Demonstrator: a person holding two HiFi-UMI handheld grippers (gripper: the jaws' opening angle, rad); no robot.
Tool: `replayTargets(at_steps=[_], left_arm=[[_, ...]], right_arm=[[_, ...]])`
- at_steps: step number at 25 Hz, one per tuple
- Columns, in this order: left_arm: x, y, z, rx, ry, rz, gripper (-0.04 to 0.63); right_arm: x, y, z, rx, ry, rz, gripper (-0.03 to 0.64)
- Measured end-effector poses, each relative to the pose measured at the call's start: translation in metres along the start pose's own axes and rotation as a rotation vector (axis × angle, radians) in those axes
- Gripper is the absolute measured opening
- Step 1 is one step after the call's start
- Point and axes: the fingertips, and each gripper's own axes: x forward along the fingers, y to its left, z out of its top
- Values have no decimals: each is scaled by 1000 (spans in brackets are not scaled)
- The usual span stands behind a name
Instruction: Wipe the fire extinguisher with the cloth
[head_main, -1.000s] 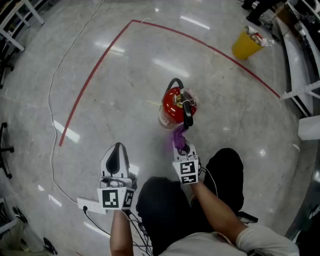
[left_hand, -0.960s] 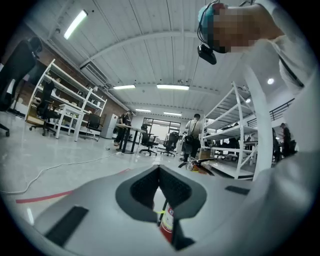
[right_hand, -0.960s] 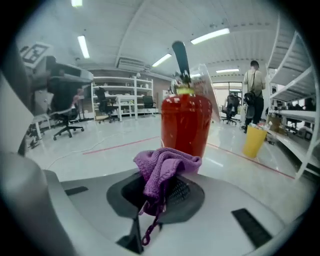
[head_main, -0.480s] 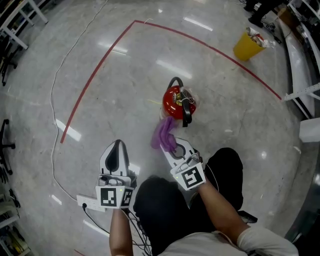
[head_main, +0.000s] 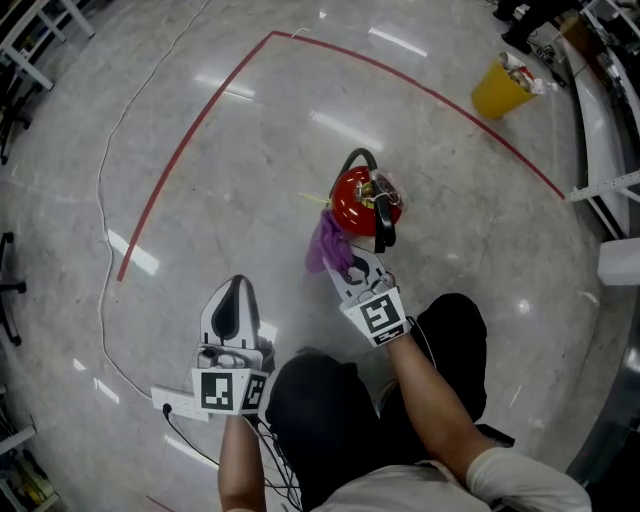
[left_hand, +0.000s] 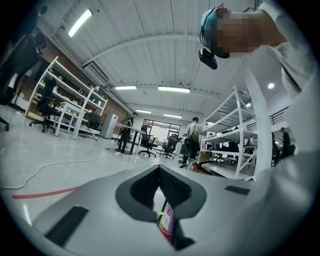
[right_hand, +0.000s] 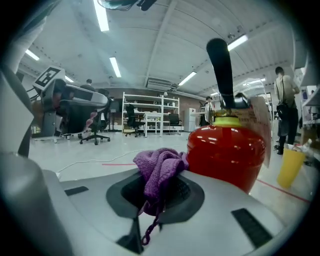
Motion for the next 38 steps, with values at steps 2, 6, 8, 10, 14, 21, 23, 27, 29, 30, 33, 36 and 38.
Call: replayTargets(at_steps=[2,6,8,10,14,21,23,27,29,30,33,36,38], left_arm=[[1,1,-1,-2,2,-2,5],[4,4,-4,-8,3,-7,5],[4,5,-6,-12,4,-7,5],[4,7,-7,-15,5,-6,5],[2,10,-12,-20,13,-2,5],[2,12,-22,-24,31,-6,5],[2,13,-25,-26,37,-8,5],[4,12,-28,-31,40,-15,5],[6,12,-31,-34,39,-21,5],[7,11,-33,-34,41,-25,5],[11,8,-39,-34,53,-39,5],[14,4,-41,-38,60,-52,5],[16,2,-45,-42,67,-58,5]], right_arm=[[3,-4,-6,16,14,-15,49],[6,-10,-22,42,34,-54,49],[6,-12,-34,56,50,-70,49],[8,-13,-47,73,66,-82,49],[17,-17,-76,116,89,-102,49],[30,-18,-119,164,149,-108,49],[33,-17,-131,174,170,-106,49],[37,-17,-148,190,196,-108,49],[39,-16,-154,193,204,-109,49],[39,-15,-156,196,209,-109,49],[39,-15,-162,206,220,-110,49],[38,-15,-166,208,237,-106,49],[39,-15,-170,207,250,-102,49]])
